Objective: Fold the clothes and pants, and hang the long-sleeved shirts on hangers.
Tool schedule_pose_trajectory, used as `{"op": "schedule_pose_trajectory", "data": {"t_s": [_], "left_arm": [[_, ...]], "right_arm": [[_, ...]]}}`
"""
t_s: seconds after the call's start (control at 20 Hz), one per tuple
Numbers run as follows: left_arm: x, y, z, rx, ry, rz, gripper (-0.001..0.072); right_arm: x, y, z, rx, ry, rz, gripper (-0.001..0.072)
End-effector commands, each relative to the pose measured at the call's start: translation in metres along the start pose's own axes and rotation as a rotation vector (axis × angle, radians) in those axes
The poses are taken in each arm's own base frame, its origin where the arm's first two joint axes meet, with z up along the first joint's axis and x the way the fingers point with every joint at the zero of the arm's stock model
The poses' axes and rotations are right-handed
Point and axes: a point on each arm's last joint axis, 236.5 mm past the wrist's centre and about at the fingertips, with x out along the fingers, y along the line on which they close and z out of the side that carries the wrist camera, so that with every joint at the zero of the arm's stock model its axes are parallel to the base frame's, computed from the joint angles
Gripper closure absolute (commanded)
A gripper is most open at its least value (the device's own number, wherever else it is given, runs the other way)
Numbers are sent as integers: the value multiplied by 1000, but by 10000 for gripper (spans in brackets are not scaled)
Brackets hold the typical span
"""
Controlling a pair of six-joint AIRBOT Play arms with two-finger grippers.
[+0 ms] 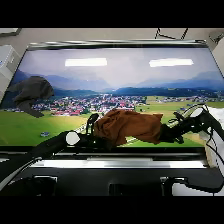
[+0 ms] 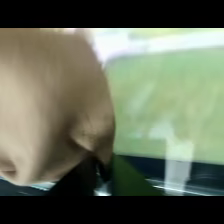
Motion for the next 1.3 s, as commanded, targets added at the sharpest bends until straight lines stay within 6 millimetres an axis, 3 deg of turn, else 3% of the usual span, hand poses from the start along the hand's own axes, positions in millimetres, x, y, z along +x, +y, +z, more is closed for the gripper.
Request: {"op": "schedule_pose_trajectory", "data": {"t_s": [0.0, 0.1, 0.15, 0.25, 0.3, 0.35, 0.45, 0.5, 0.55, 0.65, 0.8, 0.95, 1.05, 1.1, 1.15, 1.25], "left_arm": [[-32, -12, 28, 105, -106, -28, 685], [-83, -32, 75, 202, -273, -54, 685], [-125, -46, 108, 282, -397, -50, 685], [-230, -77, 168, 367, -671, -38, 685], [-298, -99, 191, 395, -833, -48, 685], [-366, -123, 203, 428, -990, -57, 685], [-474, -160, 197, 494, -1228, -59, 685], [-516, -176, 185, 523, -1321, -58, 685], [-546, -187, 171, 548, -1389, -55, 685], [-571, -201, 146, 536, -1445, -103, 685], [-572, -223, 113, 558, -1412, -197, 684], [-575, -231, 100, 585, -1416, -210, 684], [-570, -218, 110, 594, -1412, -130, 685], [-560, -207, 120, 577, -1393, -94, 685], [-545, -191, 136, 527, -1357, -69, 685], [-494, -152, 173, 412, -1242, -39, 685]], "right_arm": [[-8, 13, 4, -28, -39, 39, 668], [-49, 30, 26, -146, -178, 32, 668], [-83, 47, 37, -241, -267, 26, 668], [-181, 95, 58, -328, -549, 41, 668], [-243, 125, 58, -362, -731, 66, 668], [-301, 151, 45, -425, -898, 79, 668], [-408, 189, -5, -539, -1239, 69, 668], [-448, 198, -38, -574, -1378, 48, 667], [-472, 201, -67, -595, -1478, 31, 667], [-487, 201, -116, -606, -1563, 27, 667], [-498, 210, -177, -654, -1658, 79, 667], [-505, 211, -210, -676, -1729, 86, 667], [-498, 208, -210, -676, -1698, 73, 667], [-488, 205, -199, -665, -1645, 58, 667], [-473, 201, -184, -636, -1563, 60, 667], [-427, 186, -135, -537, -1321, 58, 668]]}}
